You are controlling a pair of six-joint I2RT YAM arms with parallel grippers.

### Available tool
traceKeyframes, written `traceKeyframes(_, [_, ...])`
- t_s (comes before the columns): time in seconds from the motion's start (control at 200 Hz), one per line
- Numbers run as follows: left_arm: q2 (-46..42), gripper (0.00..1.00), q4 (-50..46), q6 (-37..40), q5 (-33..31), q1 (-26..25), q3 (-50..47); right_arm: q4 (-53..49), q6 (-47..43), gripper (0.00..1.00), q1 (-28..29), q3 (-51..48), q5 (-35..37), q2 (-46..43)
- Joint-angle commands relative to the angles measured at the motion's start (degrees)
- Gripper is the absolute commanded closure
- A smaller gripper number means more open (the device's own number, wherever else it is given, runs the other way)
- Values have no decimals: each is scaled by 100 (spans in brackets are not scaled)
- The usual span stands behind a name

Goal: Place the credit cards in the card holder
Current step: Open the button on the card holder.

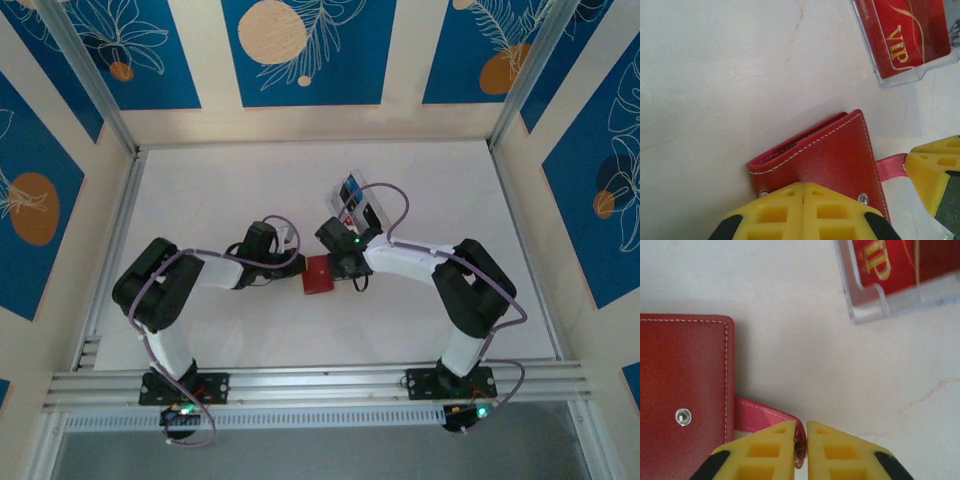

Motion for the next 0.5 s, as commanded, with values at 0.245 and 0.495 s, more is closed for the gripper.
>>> traceKeyframes(0.245, [-93, 100, -1099, 416, 35, -191, 210, -992, 548, 55, 561, 492, 973, -568])
traceKeyframes(0.495, [12, 100, -1009, 347, 1, -246, 194, -717, 238, 77, 671, 831, -24, -556])
